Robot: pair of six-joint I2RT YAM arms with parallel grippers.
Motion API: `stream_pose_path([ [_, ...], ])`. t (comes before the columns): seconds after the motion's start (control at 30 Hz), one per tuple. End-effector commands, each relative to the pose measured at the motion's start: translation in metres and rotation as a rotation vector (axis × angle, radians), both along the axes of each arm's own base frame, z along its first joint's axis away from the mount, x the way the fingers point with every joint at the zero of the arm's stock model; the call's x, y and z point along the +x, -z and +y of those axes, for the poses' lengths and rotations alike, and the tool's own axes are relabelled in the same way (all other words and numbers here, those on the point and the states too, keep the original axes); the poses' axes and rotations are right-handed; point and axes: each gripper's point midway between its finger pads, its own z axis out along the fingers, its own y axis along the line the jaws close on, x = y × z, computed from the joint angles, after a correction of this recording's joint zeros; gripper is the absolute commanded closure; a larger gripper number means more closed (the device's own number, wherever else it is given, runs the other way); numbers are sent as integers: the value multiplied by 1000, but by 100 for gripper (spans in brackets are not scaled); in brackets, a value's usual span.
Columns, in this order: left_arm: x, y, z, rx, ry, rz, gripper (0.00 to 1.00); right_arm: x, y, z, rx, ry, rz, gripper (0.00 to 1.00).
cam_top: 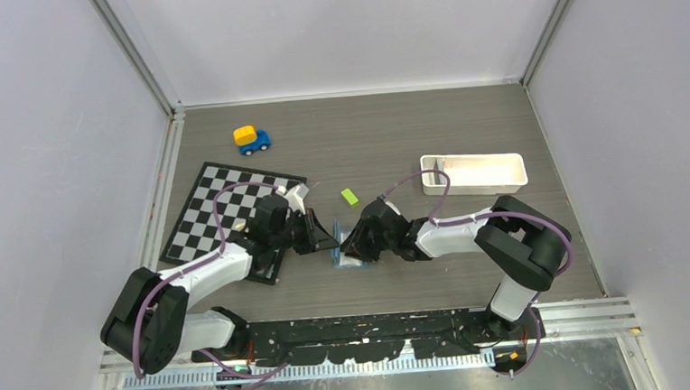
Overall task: Put the credit cards into the card holder
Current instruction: Insert the credit card into the card holder.
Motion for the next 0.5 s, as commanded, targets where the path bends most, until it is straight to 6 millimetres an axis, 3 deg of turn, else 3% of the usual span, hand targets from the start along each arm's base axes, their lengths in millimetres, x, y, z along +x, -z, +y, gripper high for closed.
stream_pose_path([
  [0.0,3,-3,-5,-29,11,-31,89,-7,13,-9,-63,5,30,66],
  [0.27,5,1,-1,-17,-6,-28,89,-7,14,-10,-67,10,32,66],
  [0.47,5,10,16,94,-53,-10,90,-7,16,-12,-75,17,33,66],
])
